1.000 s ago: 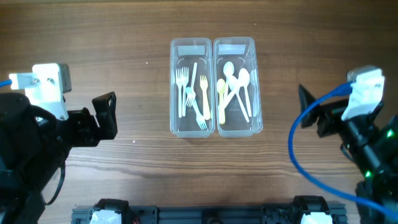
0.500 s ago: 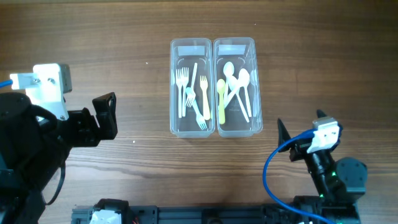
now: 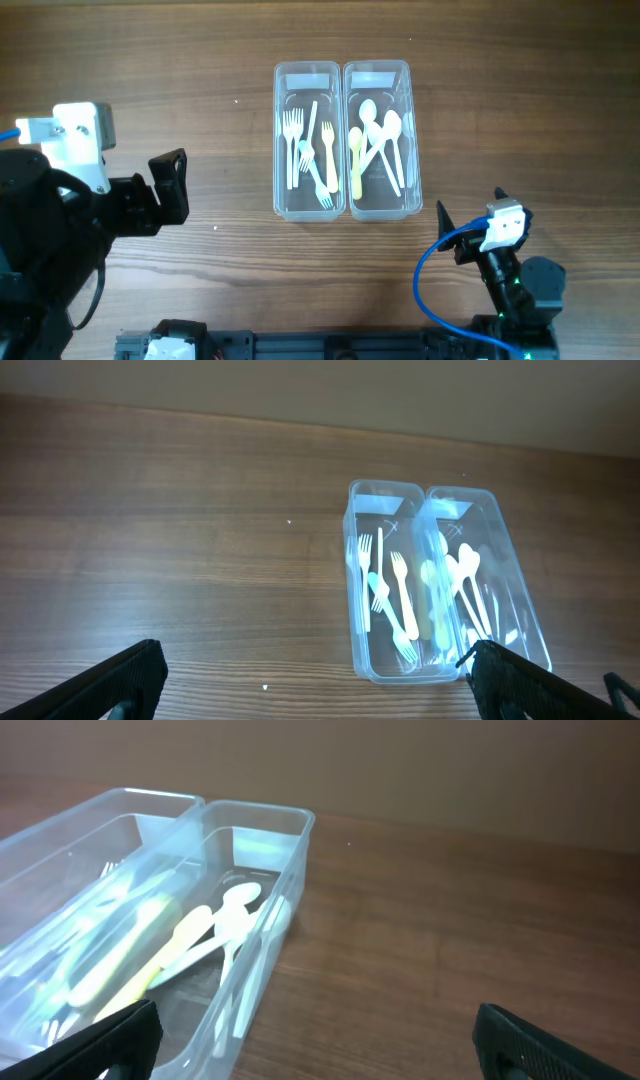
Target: Pack container
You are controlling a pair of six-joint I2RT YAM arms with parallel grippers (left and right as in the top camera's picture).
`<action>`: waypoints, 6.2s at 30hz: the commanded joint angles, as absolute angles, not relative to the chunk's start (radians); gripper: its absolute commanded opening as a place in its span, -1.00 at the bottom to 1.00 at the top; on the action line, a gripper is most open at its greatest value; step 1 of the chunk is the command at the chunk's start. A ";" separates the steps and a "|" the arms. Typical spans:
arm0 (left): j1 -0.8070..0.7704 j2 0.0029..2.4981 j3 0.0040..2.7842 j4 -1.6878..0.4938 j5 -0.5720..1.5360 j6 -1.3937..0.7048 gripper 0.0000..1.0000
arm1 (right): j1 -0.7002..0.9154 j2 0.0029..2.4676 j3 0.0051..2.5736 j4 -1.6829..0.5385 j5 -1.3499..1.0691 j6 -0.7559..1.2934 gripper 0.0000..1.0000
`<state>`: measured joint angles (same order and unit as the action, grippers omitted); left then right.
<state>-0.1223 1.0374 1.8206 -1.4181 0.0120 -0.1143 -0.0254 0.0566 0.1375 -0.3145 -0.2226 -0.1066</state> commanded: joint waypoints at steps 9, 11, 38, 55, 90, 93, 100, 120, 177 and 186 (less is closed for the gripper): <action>-0.120 1.037 1.819 -1.417 0.006 -0.109 1.00 | -0.024 0.023 0.113 -0.298 -0.195 -0.104 0.99; -0.120 1.037 1.819 -1.417 0.006 -0.109 0.99 | -0.024 0.023 0.113 -0.298 -0.195 -0.105 1.00; -0.120 1.037 1.819 -1.417 0.006 -0.109 0.99 | -0.024 0.023 0.113 -0.299 -0.194 -0.105 1.00; -0.119 1.011 1.808 -1.402 -0.009 -0.110 1.00 | -0.024 0.023 0.113 -0.299 -0.195 -0.105 0.99; -0.032 0.142 0.239 -0.324 0.011 -0.113 1.00 | -0.024 0.023 0.113 -0.299 -0.195 -0.105 0.99; -0.032 0.102 0.201 -0.318 0.010 -0.113 1.00 | -0.024 0.023 0.113 -0.299 -0.194 -0.105 0.99; -0.032 0.019 0.110 -0.251 0.010 -0.112 0.99 | -0.024 0.023 0.113 -0.299 -0.195 -0.105 0.99; -0.032 0.003 0.082 -0.262 0.010 -0.112 1.00 | -0.024 0.023 0.113 -0.299 -0.194 -0.105 1.00; -0.032 0.003 0.082 -0.262 0.010 -0.112 1.00 | -0.024 0.023 0.113 -0.299 -0.194 -0.105 0.99; -0.032 0.003 0.082 -0.262 0.010 -0.112 1.00 | -0.024 0.023 0.113 -0.299 -0.195 -0.105 1.00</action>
<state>-0.0380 0.0147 0.0933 -0.2619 -0.0021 -0.1139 -0.0254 0.0387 0.1192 -0.3050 -0.2073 -0.1062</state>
